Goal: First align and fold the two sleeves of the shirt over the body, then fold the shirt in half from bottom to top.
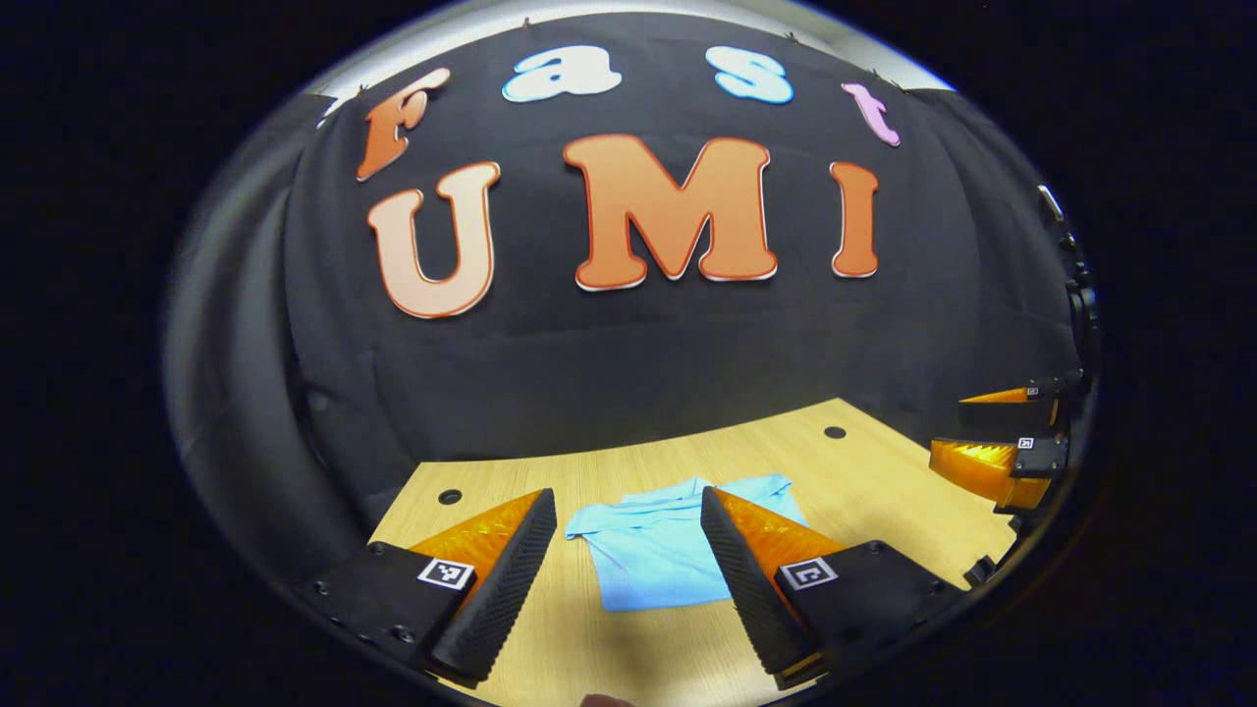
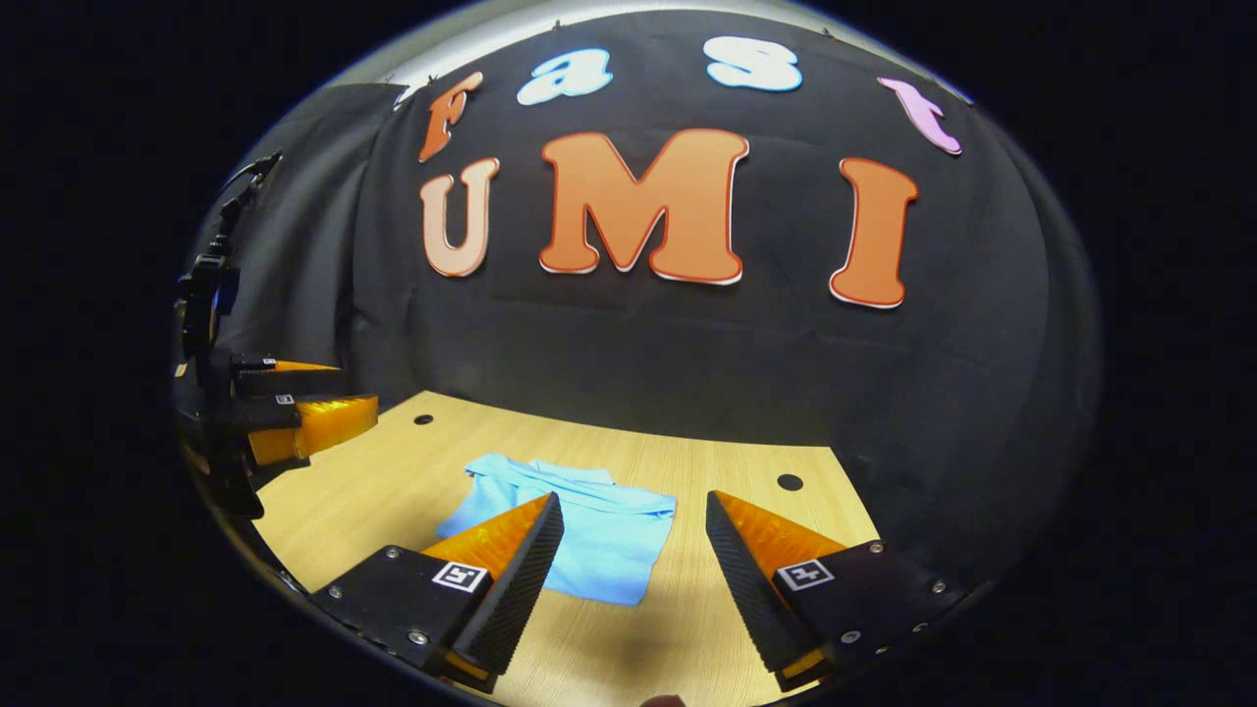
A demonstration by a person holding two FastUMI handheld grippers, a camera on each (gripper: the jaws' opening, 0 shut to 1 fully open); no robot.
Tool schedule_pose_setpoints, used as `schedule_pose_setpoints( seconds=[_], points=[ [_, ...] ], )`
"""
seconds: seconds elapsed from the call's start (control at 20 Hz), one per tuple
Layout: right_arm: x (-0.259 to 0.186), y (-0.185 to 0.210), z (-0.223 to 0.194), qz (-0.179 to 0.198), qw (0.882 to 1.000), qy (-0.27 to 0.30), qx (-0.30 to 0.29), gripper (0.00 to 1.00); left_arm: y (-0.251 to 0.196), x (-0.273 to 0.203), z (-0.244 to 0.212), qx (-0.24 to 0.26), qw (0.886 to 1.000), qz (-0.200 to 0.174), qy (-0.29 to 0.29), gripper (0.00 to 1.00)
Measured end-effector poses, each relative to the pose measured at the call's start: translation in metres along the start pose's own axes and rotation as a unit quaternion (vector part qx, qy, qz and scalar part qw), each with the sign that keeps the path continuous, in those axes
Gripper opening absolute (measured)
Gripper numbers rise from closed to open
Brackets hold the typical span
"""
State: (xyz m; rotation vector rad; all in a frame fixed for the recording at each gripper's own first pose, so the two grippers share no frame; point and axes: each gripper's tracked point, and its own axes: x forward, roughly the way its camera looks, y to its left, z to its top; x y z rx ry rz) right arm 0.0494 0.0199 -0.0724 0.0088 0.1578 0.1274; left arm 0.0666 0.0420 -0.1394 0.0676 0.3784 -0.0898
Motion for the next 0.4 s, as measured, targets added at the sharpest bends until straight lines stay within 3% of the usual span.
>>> schedule_pose_setpoints(
  seconds=[0.15,0.3,0.4],
  points=[
    [-0.040,0.006,0.000,-0.004,1.000,-0.025,-0.009,0.92,-0.014,-0.056,0.012,-0.013,0.999,0.016,-0.046,0.97],
    [-0.082,0.021,0.011,0.016,0.997,-0.075,-0.019,0.94,-0.019,-0.106,0.024,-0.016,0.995,0.031,-0.092,0.97],
    [-0.098,0.028,0.016,0.025,0.995,-0.097,-0.024,0.94,-0.019,-0.135,0.029,-0.006,0.992,0.063,-0.113,0.97]
  ],
)
